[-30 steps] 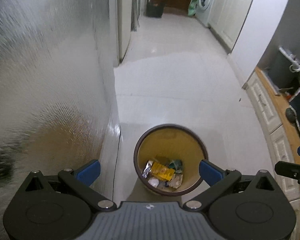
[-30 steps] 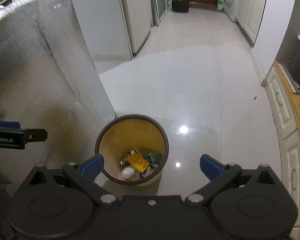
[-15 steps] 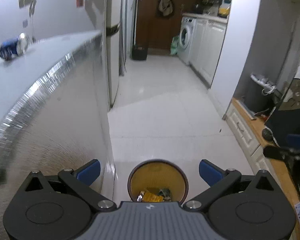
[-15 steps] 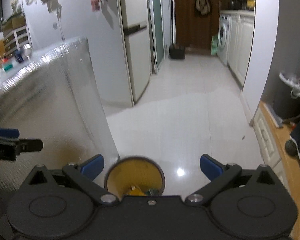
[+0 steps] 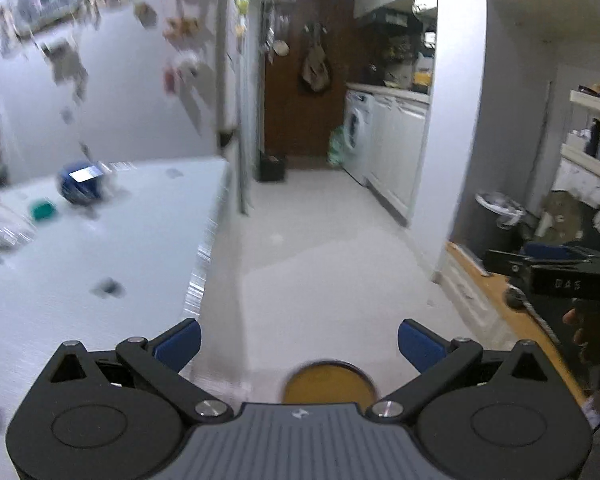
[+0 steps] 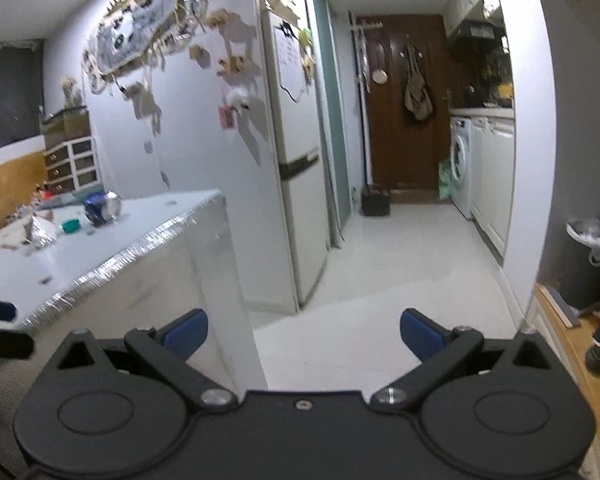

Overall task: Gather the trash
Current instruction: 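Move both tools back toward the can and plastic bag on the counter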

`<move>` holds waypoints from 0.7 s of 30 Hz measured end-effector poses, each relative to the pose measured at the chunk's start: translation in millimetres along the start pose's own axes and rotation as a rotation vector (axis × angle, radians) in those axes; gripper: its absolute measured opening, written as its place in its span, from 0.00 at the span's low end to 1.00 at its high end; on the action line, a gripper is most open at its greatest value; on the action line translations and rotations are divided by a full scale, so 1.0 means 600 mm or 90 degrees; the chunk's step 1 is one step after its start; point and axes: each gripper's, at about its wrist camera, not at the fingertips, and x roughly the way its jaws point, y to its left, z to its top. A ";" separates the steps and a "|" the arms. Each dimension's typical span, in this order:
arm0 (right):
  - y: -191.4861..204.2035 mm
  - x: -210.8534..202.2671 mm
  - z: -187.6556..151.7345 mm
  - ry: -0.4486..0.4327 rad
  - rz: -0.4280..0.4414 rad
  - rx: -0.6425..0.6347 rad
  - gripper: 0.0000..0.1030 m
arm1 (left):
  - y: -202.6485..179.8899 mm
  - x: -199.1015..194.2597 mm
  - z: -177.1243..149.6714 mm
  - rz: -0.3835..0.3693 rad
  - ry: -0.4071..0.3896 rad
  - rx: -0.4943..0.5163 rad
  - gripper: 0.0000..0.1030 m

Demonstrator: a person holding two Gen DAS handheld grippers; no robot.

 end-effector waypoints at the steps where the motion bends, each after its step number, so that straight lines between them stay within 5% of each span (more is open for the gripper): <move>1: 0.006 0.000 0.004 -0.005 0.005 0.000 1.00 | 0.009 -0.016 0.001 0.008 -0.009 0.003 1.00; 11: 0.082 0.018 0.036 -0.023 0.054 -0.031 1.00 | 0.145 -0.132 0.057 0.106 -0.090 0.038 1.00; 21: 0.170 0.065 0.077 -0.028 0.073 -0.098 1.00 | 0.353 -0.131 0.141 0.141 -0.110 0.021 1.00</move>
